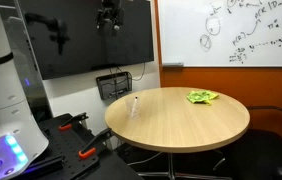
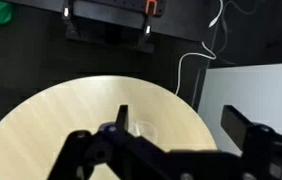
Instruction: Move the pen slightly to the right
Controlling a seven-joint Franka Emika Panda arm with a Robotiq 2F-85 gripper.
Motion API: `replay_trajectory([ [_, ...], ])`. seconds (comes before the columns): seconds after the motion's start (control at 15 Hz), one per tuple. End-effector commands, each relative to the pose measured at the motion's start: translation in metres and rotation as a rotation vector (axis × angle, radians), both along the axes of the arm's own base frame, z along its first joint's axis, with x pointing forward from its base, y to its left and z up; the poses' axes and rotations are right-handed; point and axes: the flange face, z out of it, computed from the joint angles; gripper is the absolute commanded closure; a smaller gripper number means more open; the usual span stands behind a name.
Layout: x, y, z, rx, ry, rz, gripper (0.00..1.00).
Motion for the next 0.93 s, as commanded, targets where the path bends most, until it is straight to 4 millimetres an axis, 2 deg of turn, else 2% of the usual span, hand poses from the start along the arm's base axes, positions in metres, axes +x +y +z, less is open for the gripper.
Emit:
replay_trajectory([
  [0.0,0.0001,-0.0001,0.0004,0.000,0.001,0.000,0.00],
  [0.87,0.0018,0.0005,-0.0021,-0.006,-0.004,-0.033,0.00],
])
